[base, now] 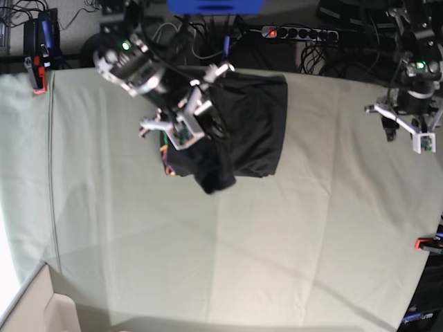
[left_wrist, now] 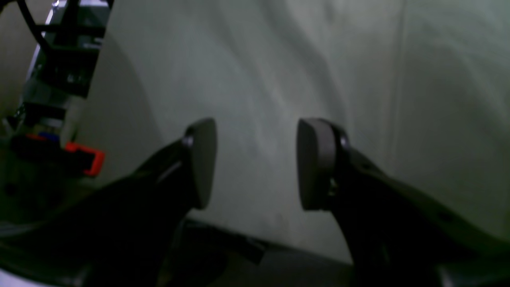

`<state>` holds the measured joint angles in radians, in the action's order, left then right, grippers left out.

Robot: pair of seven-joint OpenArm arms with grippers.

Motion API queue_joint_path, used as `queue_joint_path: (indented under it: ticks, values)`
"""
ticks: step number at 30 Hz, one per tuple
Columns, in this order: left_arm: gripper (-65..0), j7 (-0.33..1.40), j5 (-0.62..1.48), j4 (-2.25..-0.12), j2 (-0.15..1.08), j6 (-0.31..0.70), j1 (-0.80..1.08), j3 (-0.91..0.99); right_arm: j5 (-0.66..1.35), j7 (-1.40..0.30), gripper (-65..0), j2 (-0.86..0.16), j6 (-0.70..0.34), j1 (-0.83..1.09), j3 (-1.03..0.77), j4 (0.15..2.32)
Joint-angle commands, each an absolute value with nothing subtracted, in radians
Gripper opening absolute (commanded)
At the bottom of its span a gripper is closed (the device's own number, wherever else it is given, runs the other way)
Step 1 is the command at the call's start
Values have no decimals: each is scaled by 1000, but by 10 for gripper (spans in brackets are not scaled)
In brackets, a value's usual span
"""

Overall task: Layout the t-shirt on the table in an organized manner, then fold the t-shirt properly
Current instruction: 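Grasp the shirt end with the right gripper and fold it over the stack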

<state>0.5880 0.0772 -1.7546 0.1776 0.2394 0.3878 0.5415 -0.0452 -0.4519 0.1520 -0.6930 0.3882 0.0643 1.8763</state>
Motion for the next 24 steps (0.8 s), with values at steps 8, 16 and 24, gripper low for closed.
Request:
queue_joint_path:
  ticks: [8,16,24]
  values:
    - [-337,561,79,-1774,186,236,449,547,-25,-490,-650,157,-698,263,153,1753]
    - [-337,561,79,-1773,186,236,478,549,-22,-490,-650,157,-698,182,234,1641]
    - [-337,561,79,-1773,186,236,487,549,-22,-489,-650,157,-698,110,240,1543]
